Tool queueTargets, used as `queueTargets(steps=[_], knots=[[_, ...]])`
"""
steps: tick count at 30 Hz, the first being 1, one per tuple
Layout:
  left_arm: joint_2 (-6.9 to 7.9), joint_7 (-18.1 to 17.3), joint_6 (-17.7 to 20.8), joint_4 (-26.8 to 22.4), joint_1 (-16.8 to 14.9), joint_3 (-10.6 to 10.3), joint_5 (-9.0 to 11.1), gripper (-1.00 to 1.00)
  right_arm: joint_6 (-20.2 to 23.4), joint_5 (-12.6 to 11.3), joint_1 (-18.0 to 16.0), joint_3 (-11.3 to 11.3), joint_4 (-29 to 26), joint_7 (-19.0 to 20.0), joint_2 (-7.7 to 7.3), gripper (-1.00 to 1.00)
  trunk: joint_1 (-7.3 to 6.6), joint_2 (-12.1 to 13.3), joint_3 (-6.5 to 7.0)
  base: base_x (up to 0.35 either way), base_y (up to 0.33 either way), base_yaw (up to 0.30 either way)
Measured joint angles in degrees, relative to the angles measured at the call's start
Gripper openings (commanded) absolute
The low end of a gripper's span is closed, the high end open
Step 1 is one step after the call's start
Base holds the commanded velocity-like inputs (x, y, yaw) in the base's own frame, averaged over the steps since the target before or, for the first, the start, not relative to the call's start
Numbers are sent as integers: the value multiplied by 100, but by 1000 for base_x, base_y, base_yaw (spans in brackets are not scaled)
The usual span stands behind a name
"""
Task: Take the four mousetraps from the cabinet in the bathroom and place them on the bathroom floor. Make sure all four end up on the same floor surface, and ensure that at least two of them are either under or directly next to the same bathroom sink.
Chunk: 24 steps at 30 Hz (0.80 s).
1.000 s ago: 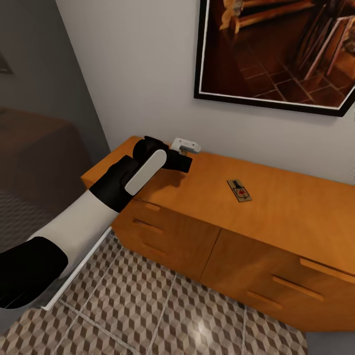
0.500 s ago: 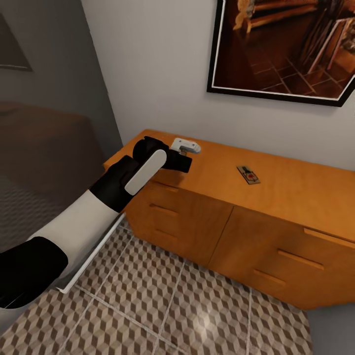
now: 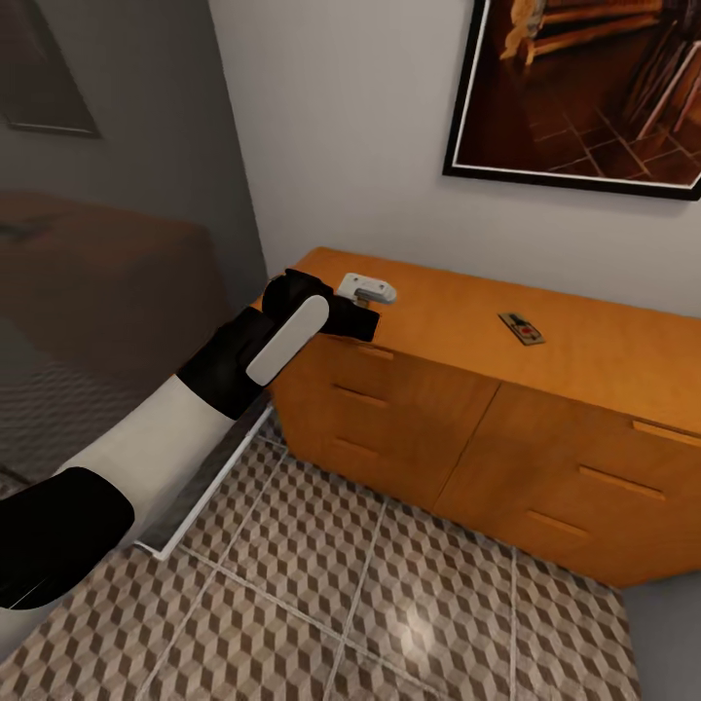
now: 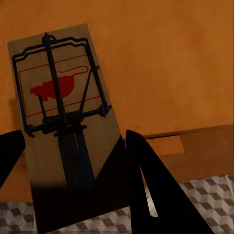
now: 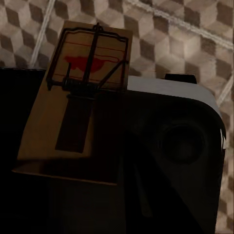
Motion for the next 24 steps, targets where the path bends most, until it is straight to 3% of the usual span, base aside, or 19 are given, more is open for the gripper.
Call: queueTargets(steps=[10, 24], knots=[[0, -1, 1, -18, 0, 0, 0, -100, 0, 0, 0, -1, 0, 0, 0, -100, 1, 0, 0, -143, 261, 0], [9, 0, 0, -36, 8, -6, 0, -100, 1, 1, 0, -1, 0, -1, 0, -100, 2, 0, 0, -233, 206, 0]])
